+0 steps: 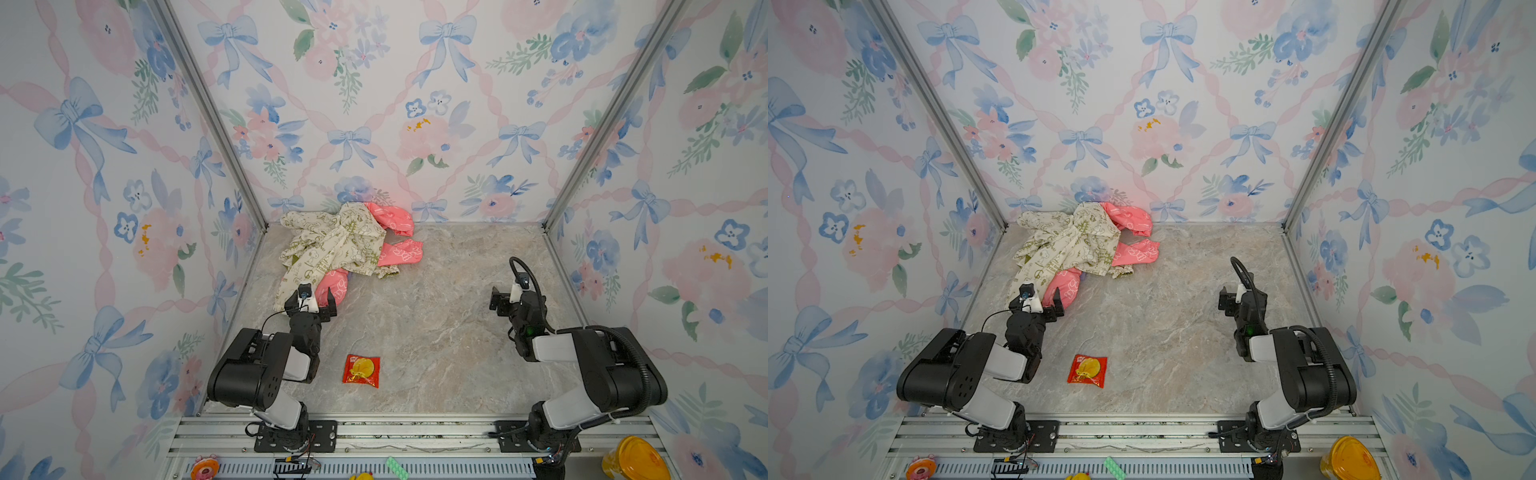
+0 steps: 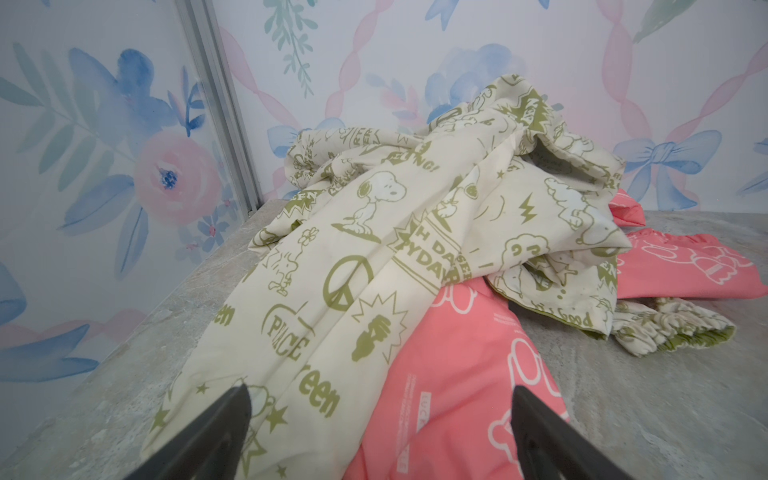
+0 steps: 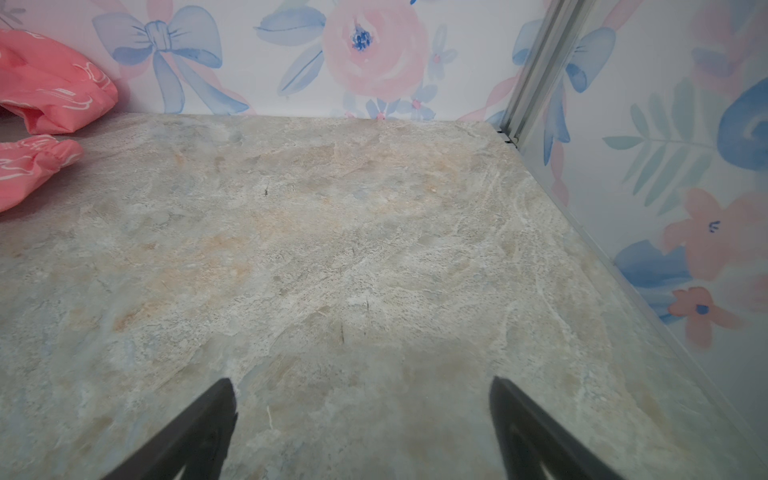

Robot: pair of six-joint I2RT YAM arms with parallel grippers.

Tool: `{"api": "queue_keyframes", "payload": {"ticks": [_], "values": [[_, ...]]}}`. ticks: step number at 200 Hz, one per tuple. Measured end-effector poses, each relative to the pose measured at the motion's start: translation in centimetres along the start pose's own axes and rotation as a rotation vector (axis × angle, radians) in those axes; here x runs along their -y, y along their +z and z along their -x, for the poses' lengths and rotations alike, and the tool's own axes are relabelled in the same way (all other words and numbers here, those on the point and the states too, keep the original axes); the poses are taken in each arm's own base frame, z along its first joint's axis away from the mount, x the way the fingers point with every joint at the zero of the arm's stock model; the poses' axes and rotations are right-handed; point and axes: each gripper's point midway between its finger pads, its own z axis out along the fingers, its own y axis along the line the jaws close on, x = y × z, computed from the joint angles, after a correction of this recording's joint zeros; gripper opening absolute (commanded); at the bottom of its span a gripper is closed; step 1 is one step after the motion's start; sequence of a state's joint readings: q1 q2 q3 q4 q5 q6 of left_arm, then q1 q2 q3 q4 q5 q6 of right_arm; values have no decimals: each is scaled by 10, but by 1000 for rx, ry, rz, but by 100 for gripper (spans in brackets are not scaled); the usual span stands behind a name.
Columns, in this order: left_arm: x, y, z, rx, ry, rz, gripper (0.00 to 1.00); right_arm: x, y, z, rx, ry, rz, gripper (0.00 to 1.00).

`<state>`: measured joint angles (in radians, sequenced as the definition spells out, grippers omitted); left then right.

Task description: Pick out a specific cloth from the pile

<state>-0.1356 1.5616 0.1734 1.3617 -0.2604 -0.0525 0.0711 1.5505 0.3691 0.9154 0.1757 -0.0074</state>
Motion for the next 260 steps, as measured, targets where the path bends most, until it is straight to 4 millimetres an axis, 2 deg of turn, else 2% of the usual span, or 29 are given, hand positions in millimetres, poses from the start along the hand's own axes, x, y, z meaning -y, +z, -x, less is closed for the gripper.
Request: {"api": "queue_keyframes", "payload": {"ticks": [55,69,83,102,117,143,164,184,208,240,260], "values": [[-8,-1,3,4,-9,45,98,4,1,0,-24,5,-15,97],[-13,-6,16,37,-18,82,98,8,-1,9,-29,14,-39,97],[-13,-17,38,99,-32,113,98,12,-8,26,3,23,-58,97],[1,-32,69,163,-55,101,98,11,-20,47,54,17,-79,97],[16,-38,94,193,-80,58,98,0,-29,58,77,-5,-65,97],[47,-44,139,218,-144,-62,98,-31,-45,74,99,-52,9,97],[80,-41,152,171,-172,-178,97,-61,-68,95,140,-72,99,97],[111,-30,140,58,-206,-266,95,-86,-92,122,185,-77,183,97],[140,-17,98,-119,-247,-311,95,-101,-116,146,233,-63,255,97],[171,-9,41,-308,-154,-286,93,-105,-128,144,212,-42,300,97],[188,5,28,-365,-51,-234,91,-108,-130,138,187,-39,319,97]]}}
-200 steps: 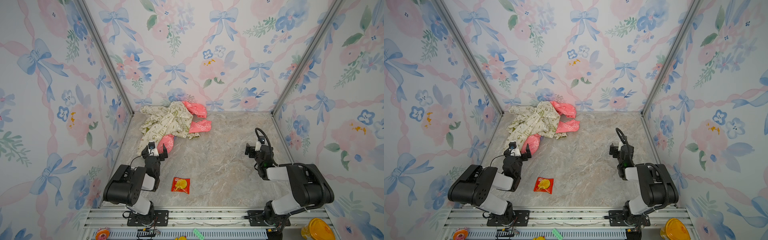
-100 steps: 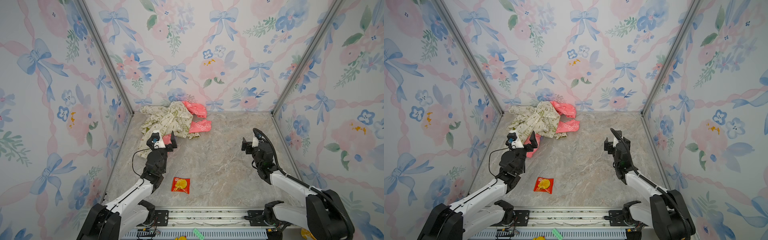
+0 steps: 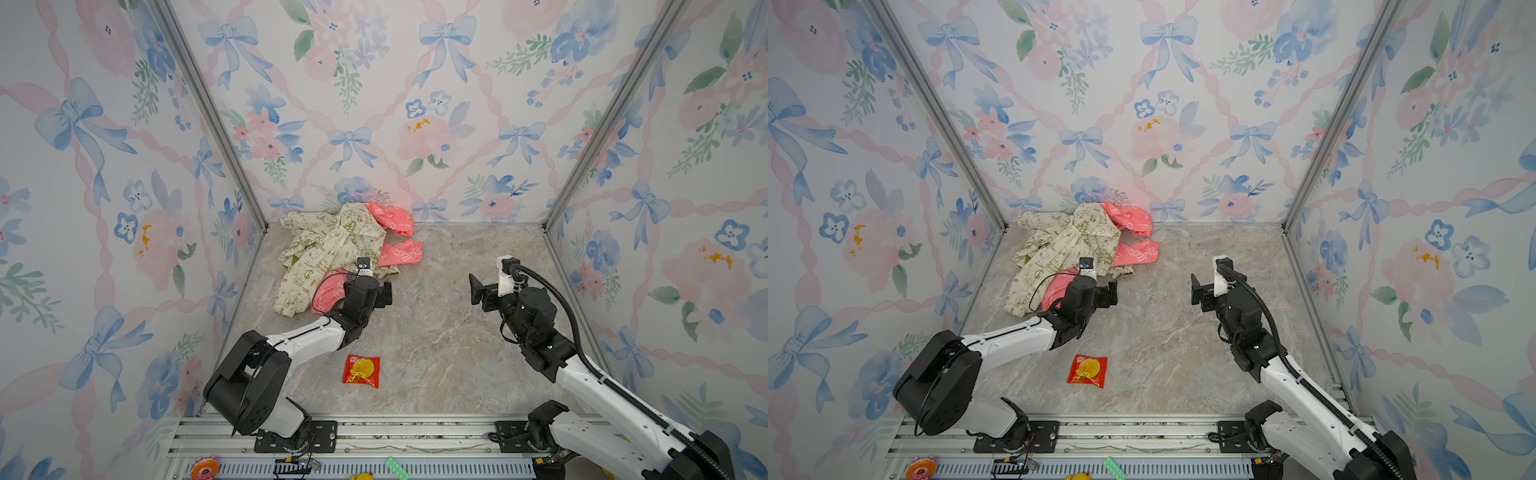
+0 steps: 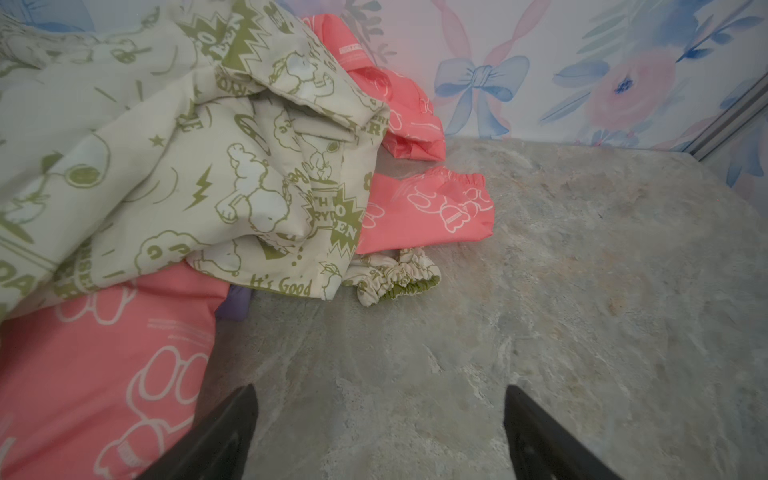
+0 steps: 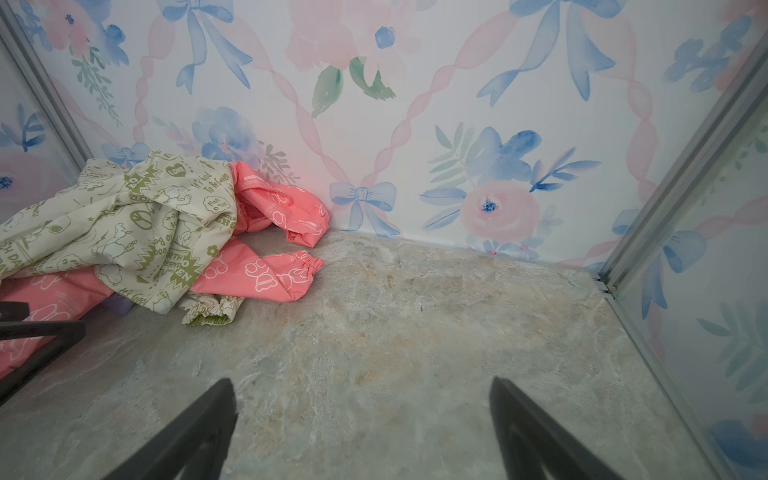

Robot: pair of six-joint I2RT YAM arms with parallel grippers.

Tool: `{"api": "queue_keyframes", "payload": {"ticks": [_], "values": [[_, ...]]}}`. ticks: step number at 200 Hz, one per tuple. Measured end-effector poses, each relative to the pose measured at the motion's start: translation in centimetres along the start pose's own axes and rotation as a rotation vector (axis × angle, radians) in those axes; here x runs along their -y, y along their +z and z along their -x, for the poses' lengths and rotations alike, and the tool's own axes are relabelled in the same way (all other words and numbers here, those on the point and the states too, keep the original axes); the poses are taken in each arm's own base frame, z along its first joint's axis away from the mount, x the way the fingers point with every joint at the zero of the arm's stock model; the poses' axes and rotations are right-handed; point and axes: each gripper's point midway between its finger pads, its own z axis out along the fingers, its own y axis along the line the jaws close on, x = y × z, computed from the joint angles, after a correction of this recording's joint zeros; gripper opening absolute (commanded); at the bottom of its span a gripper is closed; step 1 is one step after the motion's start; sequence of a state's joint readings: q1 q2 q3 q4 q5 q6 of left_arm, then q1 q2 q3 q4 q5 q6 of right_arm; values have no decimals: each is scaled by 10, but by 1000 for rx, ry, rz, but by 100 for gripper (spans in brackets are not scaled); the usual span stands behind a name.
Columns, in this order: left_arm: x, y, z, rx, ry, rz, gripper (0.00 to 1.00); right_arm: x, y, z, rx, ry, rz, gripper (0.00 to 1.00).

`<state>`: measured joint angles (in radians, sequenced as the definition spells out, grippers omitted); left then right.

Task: Pick out a specific cloth from the pile
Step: 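Reach the left gripper into the cloth pile while the right arm lifts forward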

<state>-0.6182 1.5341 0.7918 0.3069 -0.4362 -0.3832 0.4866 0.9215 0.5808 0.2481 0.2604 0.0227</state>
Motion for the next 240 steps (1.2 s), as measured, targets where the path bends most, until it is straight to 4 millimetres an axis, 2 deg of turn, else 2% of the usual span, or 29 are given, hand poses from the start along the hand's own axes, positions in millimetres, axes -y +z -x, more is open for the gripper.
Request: {"api": "queue_keyframes", "payload": {"ticks": [29,92,156,168,240], "values": [[1,27,-3,-51,105,119,87,-4,-2,-10,-19,6,18,97],[-24,65,-38,-189,317,342,76,-5,-1,-30,-60,11,26,97],[-55,86,-40,-247,419,478,66,-6,0,-33,-69,18,26,97],[-60,89,-41,-257,439,497,61,-6,0,-33,-71,18,26,97],[-77,107,-48,-317,555,580,55,-5,0,-35,-74,18,25,97]]}}
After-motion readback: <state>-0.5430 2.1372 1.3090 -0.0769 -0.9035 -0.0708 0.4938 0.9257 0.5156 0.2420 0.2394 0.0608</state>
